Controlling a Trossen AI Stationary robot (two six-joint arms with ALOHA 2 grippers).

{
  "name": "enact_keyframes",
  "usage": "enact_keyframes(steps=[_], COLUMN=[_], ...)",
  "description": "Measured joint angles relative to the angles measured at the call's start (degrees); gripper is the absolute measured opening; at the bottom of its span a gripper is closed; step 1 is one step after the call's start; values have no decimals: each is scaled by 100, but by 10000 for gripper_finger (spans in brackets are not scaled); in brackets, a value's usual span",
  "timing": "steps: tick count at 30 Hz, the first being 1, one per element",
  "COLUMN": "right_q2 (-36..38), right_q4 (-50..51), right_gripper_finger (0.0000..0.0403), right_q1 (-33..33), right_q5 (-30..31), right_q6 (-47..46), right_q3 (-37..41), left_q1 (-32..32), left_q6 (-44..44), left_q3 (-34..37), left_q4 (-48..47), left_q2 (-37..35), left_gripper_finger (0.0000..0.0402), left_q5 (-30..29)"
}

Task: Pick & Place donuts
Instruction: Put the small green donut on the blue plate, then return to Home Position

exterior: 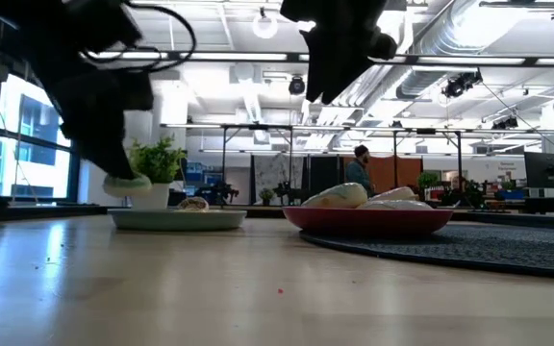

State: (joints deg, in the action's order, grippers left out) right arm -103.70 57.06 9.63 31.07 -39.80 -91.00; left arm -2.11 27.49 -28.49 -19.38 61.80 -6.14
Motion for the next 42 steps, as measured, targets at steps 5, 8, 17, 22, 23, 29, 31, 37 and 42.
enact_keyframes(steps=[5,8,17,22,23,29,31,37,42], right_q2=[-2,-2,-4,-4,-4,-4,-4,-4,-4], right_q4=[-190,-257,-261,-253,-250,-248,-248,-241,-230], right_gripper_finger=[165,165,165,165,165,165,165,165,165], right_q1=[-137,-176,-179,-188,-188,-188,-188,-188,-192], right_q5=[-172,-246,-184,-156,-155,-153,-153,-162,-160], right_q6=[119,125,90,114,118,132,140,249,282], right_q3=[0,1,2,2,2,2,2,2,2], left_q1=[926,1225,1263,1268,1267,1266,1266,1261,1261], left_q6=[-905,-1219,-1513,-1525,-1526,-1525,-1528,-1675,-1676], left_q3=[4,-11,0,0,0,0,0,-9,-9], left_q4=[425,653,839,970,974,901,863,461,-622], left_q2=[370,604,1115,1115,1115,1074,950,290,-391], left_gripper_finger=[1,1,18,82,96,162,174,181,181], left_q5=[390,634,730,383,366,768,983,792,235])
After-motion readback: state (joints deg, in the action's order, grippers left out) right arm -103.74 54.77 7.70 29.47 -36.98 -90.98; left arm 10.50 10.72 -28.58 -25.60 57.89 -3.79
